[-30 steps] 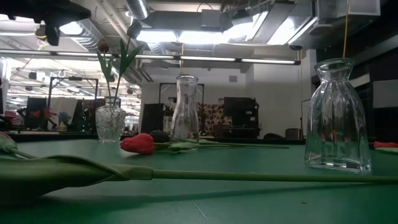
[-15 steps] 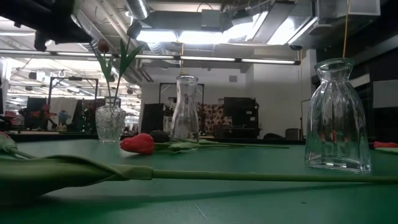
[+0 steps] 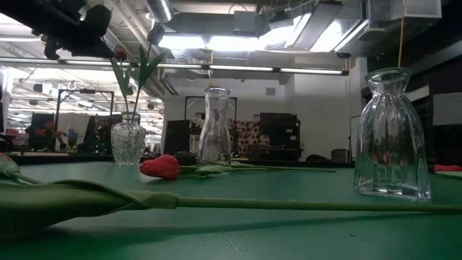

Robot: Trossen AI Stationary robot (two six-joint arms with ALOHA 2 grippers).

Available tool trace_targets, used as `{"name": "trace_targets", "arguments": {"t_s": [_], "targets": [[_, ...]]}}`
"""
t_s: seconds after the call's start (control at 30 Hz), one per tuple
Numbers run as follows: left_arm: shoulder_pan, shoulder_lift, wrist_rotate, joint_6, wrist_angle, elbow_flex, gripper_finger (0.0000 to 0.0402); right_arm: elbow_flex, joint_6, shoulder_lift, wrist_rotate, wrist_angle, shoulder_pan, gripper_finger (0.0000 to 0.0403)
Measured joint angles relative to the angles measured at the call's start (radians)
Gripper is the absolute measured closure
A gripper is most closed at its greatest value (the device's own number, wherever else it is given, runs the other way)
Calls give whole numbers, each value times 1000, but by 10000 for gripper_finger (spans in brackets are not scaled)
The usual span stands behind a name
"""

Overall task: Sort flowers into vase by color
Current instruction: Put the dark red tulip into the top transparent vase

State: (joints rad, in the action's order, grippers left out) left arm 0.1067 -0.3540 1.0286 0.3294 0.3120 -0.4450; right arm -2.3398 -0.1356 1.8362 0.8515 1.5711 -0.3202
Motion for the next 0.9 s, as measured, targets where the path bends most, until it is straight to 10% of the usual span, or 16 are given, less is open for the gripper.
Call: {"name": "trace_targets", "arguments": {"t_s": [0.9], "targets": [[255,-218,-237,-57,-99,0,393,0,9,0,-26,0,0,143]]}}
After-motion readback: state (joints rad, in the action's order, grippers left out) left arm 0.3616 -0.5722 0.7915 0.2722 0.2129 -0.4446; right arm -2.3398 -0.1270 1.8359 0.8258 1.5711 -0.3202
